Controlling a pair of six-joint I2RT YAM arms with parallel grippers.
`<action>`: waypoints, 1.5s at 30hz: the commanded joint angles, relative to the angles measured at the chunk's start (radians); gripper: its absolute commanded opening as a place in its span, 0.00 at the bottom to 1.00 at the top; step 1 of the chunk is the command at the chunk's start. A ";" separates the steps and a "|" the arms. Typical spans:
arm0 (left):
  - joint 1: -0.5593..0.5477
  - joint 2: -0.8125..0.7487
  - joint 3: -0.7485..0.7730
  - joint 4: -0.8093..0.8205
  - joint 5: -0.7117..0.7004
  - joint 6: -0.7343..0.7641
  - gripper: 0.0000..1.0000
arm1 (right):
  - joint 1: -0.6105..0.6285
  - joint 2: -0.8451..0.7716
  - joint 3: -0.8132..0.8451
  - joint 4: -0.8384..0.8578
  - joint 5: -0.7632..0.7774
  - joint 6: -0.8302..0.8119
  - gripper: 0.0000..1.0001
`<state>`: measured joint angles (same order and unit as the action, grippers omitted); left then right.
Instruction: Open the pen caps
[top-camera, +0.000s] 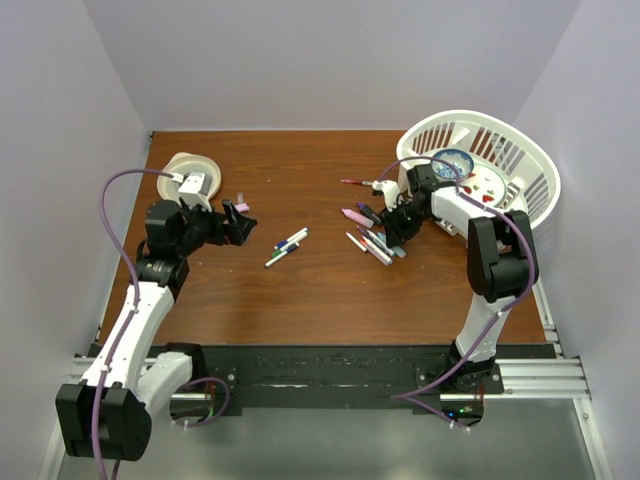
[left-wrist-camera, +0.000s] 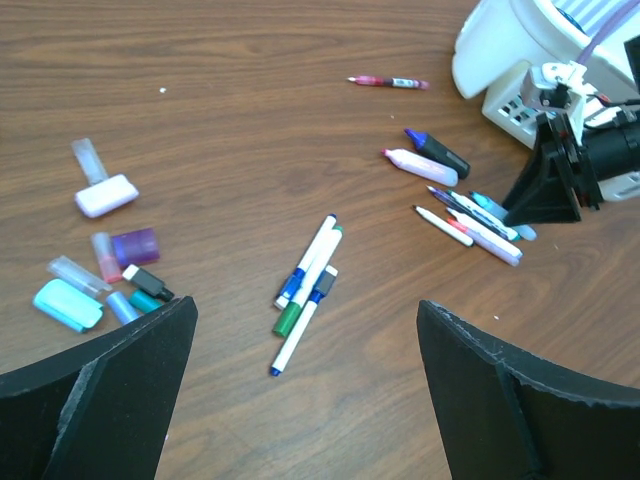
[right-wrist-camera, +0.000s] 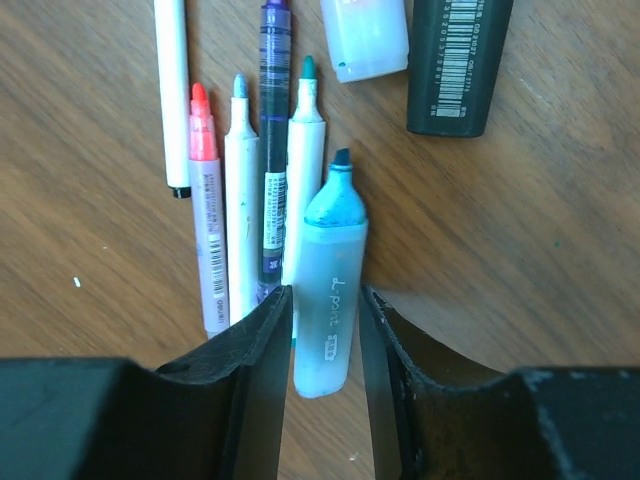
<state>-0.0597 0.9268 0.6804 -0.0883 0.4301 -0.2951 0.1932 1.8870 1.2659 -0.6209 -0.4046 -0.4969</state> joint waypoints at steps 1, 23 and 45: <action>-0.009 0.023 -0.008 0.055 0.079 0.014 0.98 | -0.015 -0.055 0.042 -0.023 -0.057 0.012 0.38; -0.362 0.425 0.166 -0.249 -0.376 0.086 0.55 | -0.029 -0.433 -0.120 0.039 -0.568 0.008 0.46; -0.506 0.774 0.395 -0.429 -0.617 0.157 0.33 | -0.023 -0.434 -0.137 0.044 -0.631 0.015 0.46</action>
<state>-0.5636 1.6600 1.0119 -0.4988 -0.1669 -0.1780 0.1635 1.4677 1.1362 -0.6044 -0.9924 -0.4896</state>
